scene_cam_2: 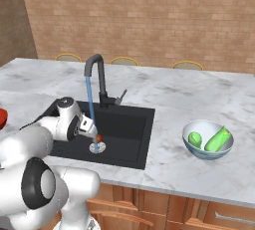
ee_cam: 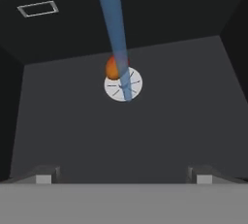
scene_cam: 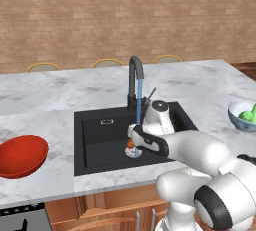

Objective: Pick the corns from the sink and place them in one bowl. Place the mango in the other bowl. Then turn off the sink faucet.

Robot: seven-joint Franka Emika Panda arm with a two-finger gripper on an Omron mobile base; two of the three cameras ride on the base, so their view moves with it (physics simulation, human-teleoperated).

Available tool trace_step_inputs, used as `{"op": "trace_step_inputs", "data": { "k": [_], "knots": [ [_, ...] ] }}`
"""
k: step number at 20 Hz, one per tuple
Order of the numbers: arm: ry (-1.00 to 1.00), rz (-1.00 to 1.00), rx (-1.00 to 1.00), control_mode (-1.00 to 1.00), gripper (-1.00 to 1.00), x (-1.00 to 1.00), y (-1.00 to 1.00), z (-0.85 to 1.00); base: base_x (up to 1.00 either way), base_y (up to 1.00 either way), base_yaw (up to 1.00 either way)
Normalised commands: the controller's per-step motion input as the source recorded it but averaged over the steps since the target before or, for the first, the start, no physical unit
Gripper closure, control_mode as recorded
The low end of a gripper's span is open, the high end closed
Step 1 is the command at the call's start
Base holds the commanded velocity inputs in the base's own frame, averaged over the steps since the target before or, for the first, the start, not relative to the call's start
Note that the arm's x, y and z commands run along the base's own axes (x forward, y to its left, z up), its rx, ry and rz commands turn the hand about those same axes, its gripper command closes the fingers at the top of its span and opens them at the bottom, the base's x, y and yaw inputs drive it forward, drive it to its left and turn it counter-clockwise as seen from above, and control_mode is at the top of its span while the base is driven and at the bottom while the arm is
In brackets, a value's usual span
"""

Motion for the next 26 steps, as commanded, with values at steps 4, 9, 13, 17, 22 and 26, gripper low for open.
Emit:
{"op": "trace_step_inputs", "data": {
  "k": [4, 9, 13, 17, 22, 26],
  "knots": [
    [0.03, 0.0, 0.0, -1.0, -1.0, 0.3, 0.0, -0.25, 0.0, 0.0, 0.0],
    [0.04, 0.0, 0.0, -1.0, -1.0, 0.28, 0.0, -0.34, 0.0, 0.0, 0.0],
    [0.02, 0.0, 0.0, -1.0, -1.0, 0.33, 0.01, -0.39, 0.0, 0.0, 0.0],
    [0.0, 0.0, 0.0, -1.0, -1.0, 0.35, 0.01, -0.36, 0.0, 0.0, 0.0],
    [0.0, 0.0, 0.0, -1.0, -1.0, 0.38, 0.04, -0.29, 0.0, 0.0, 0.0],
    [0.0, 0.0, 0.0, -1.0, -1.0, 0.38, 0.03, -0.26, 0.0, 0.0, 0.0]
  ]
}}
